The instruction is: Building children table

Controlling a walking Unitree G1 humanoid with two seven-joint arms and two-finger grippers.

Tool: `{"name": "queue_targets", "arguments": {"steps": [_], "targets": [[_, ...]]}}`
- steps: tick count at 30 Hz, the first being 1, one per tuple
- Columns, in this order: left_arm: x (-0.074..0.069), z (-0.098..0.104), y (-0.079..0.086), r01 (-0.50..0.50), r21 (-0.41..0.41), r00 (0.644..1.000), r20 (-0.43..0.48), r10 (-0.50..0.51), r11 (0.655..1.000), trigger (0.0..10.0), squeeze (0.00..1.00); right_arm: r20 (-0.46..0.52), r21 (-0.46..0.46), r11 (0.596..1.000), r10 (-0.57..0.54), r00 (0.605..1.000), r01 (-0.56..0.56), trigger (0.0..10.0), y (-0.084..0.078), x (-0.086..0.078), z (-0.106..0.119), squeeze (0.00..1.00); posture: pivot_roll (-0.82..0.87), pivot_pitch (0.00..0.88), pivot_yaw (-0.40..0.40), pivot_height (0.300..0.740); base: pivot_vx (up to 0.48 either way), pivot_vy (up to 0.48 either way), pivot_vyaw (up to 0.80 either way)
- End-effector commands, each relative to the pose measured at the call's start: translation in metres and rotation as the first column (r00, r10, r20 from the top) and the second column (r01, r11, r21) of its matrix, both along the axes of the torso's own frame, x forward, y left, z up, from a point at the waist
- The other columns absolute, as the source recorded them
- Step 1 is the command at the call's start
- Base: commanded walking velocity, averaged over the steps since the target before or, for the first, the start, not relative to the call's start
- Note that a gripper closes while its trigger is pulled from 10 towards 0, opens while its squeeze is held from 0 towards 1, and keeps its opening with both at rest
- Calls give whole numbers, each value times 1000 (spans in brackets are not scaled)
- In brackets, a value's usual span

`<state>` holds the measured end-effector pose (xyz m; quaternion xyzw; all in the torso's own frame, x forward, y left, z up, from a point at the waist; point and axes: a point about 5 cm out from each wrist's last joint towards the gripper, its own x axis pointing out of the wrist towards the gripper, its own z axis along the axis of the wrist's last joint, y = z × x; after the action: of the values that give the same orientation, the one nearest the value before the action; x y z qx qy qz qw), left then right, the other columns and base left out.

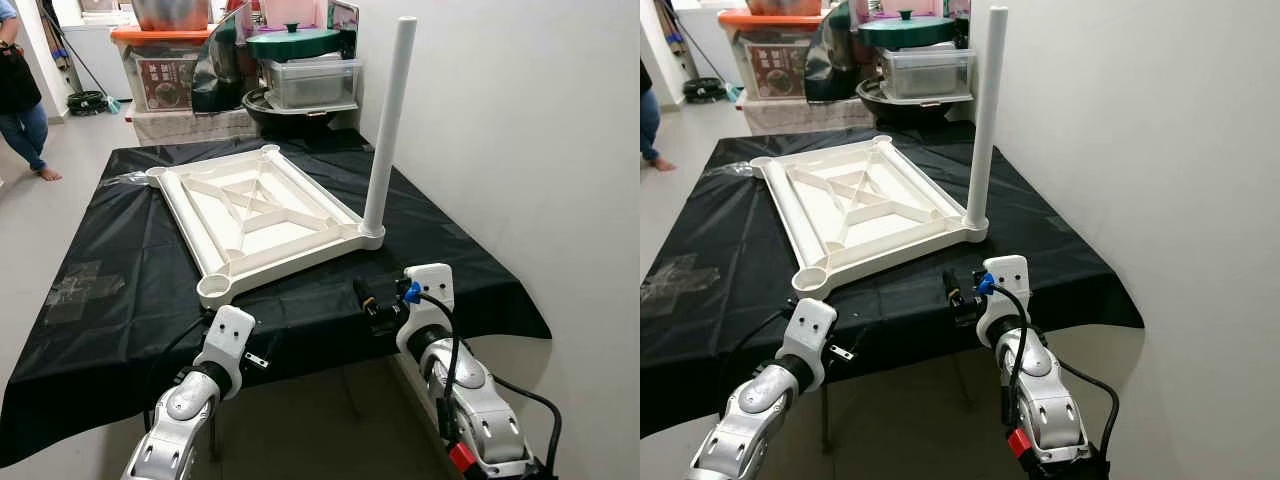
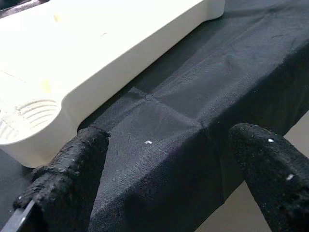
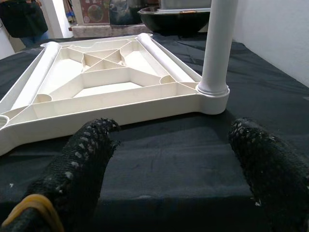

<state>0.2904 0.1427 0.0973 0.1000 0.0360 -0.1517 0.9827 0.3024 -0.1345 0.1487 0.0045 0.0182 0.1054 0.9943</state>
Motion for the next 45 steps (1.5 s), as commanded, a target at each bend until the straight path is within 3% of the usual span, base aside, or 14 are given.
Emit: {"name": "queue_targets", "arguments": {"steps": [1,8,30,42,45], "targets": [[1,3,4,-17,1,1000,16,17,1000,10000,0,25,-10,1000,-4,1000,4,10000,-2,-1,3,0,18,0,-29,740,0,0,0],[-2,-1,6,-33,-13,999,-8,32,999,10000,0,18,-13,1000,-4,1000,4,10000,-3,-1,2,0,22,0,-32,740,0,0,0],[-1,1,7,-30,-18,1000,-8,30,999,10000,0,14,-15,1000,-11,1000,11,10000,-8,-1,2,0,20,0,-27,740,-417,0,0],[0,1,7,-28,-16,1000,-6,28,999,10000,0,14,-9,1000,-22,1000,22,10000,-12,-1,2,0,15,0,-23,740,-219,0,0],[0,2,6,-27,-17,1000,-2,27,1000,10000,0,25,-59,998,-8,1000,9,10000,-14,-1,3,0,11,0,-22,740,0,0,0]]}}
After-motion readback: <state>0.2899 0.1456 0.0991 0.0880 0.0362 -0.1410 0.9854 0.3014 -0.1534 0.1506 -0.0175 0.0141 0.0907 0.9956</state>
